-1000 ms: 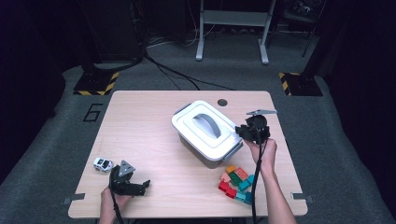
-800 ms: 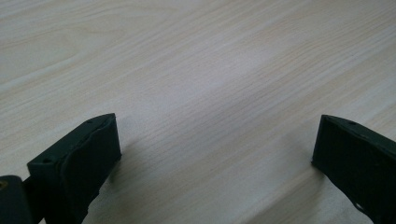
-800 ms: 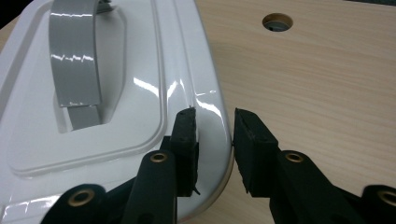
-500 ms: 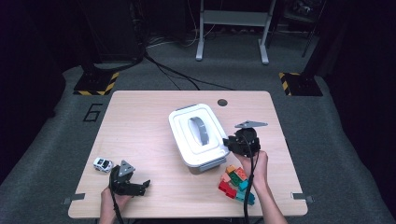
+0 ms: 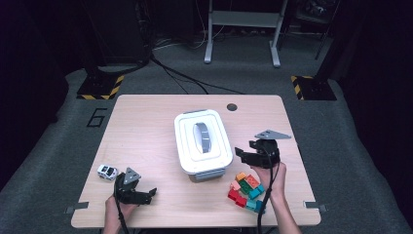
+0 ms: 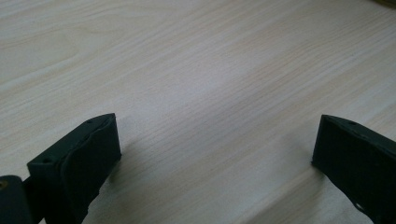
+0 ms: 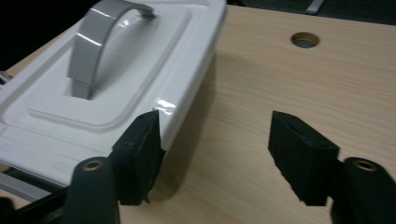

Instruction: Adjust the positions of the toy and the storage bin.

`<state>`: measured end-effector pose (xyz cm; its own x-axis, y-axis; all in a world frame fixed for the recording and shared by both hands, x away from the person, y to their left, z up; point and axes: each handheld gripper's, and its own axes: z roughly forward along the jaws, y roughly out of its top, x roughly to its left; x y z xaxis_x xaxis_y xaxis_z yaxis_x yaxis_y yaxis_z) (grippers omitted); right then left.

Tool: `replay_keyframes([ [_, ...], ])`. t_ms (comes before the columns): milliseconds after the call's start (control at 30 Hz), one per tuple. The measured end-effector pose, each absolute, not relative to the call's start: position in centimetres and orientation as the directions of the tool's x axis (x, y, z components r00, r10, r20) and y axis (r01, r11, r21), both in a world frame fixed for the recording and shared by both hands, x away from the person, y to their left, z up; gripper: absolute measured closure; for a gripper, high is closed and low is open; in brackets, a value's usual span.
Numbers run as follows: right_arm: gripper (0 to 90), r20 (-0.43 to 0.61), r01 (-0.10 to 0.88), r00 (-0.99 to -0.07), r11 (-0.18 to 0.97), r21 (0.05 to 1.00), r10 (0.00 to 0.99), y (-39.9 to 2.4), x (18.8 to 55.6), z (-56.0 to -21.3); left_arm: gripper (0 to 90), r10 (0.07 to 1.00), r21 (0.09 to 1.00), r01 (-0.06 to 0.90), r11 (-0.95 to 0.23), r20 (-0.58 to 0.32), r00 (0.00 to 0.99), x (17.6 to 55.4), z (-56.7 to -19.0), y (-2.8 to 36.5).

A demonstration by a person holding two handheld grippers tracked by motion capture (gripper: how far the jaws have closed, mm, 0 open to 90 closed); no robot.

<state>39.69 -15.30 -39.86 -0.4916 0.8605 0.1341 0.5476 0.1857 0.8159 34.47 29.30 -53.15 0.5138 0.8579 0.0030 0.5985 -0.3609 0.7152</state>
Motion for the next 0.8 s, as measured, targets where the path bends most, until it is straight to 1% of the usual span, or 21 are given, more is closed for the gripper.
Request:
replay_keyframes([
  [100, 23.4, 0.119, 0.551, -0.442, 0.165, 0.818, 0.889, -17.5, 39.5, -40.5, 0.9, 0.858, 0.715, 0.600, -0.359, 0.001, 0.513, 34.5, -53.2, 29.3],
  [200, 18.8, 0.119, 0.563, -0.396, 0.138, 0.815, 0.911, -19.6, 39.5, -41.5, 0.9, 0.859, 0.716, 0.599, -0.359, 0.002, 0.512, 34.5, -53.2, 29.3],
  [233, 17.8, 0.119, 0.577, -0.368, 0.126, 0.807, 0.922, -20.6, 39.5, -42.2, 0.9, 0.859, 0.715, 0.599, -0.360, 0.003, 0.512, 34.5, -53.2, 29.3],
  [300, 15.5, 0.113, 0.586, -0.344, 0.119, 0.801, 0.932, -21.8, 39.5, -43.2, 0.8, 0.861, 0.721, 0.594, -0.356, 0.006, 0.508, 34.5, -53.2, 29.3],
  [367, 14.6, 0.105, 0.610, -0.299, 0.105, 0.785, 0.948, -23.3, 39.4, -44.7, 0.8, 0.861, 0.720, 0.595, -0.357, 0.007, 0.508, 34.5, -53.2, 29.3],
  [467, 13.3, 0.100, 0.633, -0.260, 0.092, 0.769, 0.960, -25.0, 39.2, -46.5, 0.6, 0.859, 0.711, 0.602, -0.362, 0.003, 0.512, 34.6, -53.1, 29.3],
  [633, 9.1, 0.061, 0.648, -0.217, 0.097, 0.756, 0.974, -27.3, 38.6, -49.2, 0.4, 0.864, 0.715, 0.601, -0.356, 0.008, 0.503, 34.8, -53.2, 29.1],
  [733, 6.8, 0.036, 0.645, -0.222, 0.119, 0.755, 0.974, -28.0, 38.3, -50.4, 0.3, 0.880, 0.713, 0.615, -0.337, 0.005, 0.476, 35.1, -53.1, 28.8],
  [800, 4.5, 0.040, 0.643, -0.233, 0.123, 0.756, 0.972, -28.3, 38.1, -51.2, 0.4, 0.890, 0.722, 0.615, -0.319, 0.005, 0.456, 35.3, -53.2, 28.5],
])
